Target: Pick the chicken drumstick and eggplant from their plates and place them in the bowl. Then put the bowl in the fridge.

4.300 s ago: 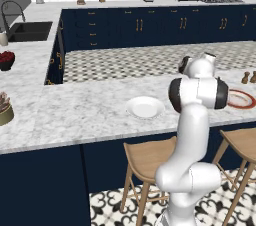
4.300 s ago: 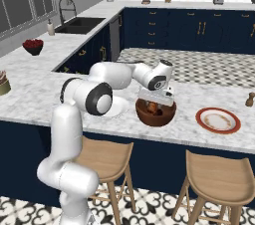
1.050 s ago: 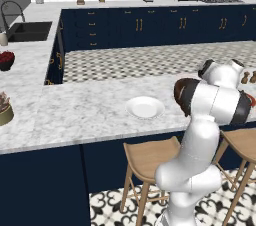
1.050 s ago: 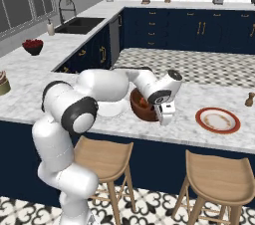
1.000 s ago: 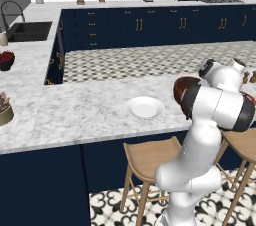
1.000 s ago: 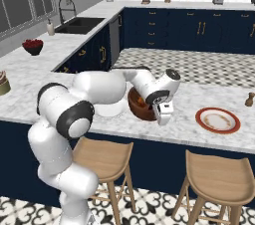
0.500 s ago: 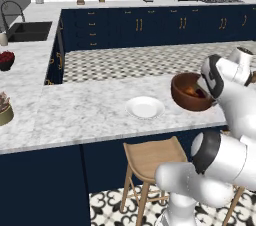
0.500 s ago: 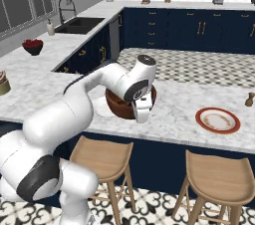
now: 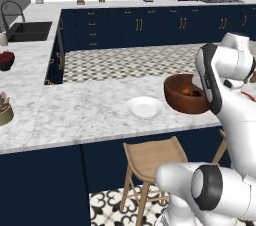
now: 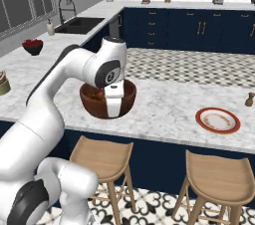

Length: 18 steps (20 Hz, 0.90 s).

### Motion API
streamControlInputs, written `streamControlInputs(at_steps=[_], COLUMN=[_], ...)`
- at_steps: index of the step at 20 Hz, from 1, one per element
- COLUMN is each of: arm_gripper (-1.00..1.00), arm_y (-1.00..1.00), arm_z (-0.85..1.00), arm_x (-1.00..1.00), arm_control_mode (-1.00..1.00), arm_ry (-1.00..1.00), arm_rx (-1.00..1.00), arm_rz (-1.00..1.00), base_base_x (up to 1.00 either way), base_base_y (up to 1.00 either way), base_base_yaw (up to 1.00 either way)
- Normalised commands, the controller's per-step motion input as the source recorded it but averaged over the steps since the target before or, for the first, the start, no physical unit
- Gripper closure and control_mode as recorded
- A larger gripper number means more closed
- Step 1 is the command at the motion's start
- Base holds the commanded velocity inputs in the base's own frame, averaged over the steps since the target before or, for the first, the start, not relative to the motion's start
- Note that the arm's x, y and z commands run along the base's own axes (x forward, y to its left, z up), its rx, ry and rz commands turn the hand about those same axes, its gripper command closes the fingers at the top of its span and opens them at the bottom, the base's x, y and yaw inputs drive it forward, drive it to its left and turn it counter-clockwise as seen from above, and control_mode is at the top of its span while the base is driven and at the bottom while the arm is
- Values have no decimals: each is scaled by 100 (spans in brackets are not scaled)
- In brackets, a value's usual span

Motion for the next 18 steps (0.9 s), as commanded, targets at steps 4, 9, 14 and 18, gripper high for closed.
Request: streamControlInputs(at_steps=[4, 9, 14, 18], arm_gripper=[100, 100, 100, 100], arm_y=[4, 0, 0, 0], arm_z=[8, 0, 0, 0], arm_x=[-25, 0, 0, 0], arm_control_mode=[100, 100, 100, 100], arm_ry=[2, 0, 0, 0], arm_rx=[0, 0, 0, 0], arm_rz=[0, 0, 0, 0], base_base_x=[-75, -89, -19, 0], base_base_y=[-26, -91, -96, -46], base_base_yaw=[0, -3, -33, -65])
